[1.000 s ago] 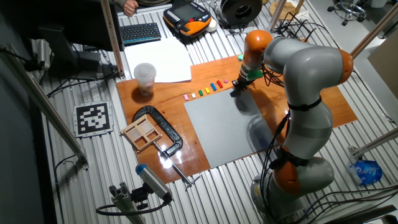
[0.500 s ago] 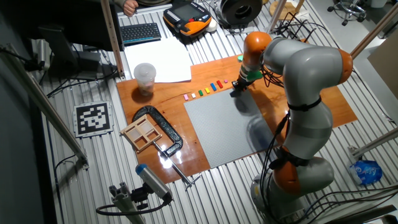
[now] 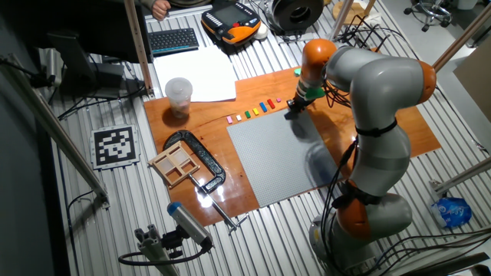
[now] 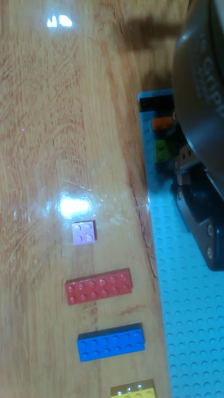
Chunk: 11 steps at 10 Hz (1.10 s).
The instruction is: Build with small Lego blocks
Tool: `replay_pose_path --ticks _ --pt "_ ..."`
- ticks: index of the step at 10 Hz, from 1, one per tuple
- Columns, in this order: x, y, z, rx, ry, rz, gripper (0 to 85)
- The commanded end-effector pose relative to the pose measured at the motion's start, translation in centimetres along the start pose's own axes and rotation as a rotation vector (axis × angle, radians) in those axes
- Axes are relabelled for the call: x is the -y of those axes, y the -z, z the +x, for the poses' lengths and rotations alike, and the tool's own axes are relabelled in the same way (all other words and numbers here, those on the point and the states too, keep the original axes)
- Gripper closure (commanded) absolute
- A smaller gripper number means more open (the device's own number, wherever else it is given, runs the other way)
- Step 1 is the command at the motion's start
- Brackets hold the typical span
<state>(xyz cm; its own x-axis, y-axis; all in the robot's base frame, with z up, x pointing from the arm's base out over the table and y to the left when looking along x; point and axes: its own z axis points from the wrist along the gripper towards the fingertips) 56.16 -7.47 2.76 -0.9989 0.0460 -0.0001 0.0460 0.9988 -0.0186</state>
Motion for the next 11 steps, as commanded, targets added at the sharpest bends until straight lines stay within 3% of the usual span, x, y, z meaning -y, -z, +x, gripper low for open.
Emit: replay_pose_path --ticks 1,5,11 --pt "-0.24 0.32 -0.09 0.001 -0.003 0.003 85.0" --pt "-0.64 0.56 0.02 -0.002 -0.009 0.003 85.0" --pt "-0.92 -0.27 0.40 0.012 -0.012 0.005 85.0"
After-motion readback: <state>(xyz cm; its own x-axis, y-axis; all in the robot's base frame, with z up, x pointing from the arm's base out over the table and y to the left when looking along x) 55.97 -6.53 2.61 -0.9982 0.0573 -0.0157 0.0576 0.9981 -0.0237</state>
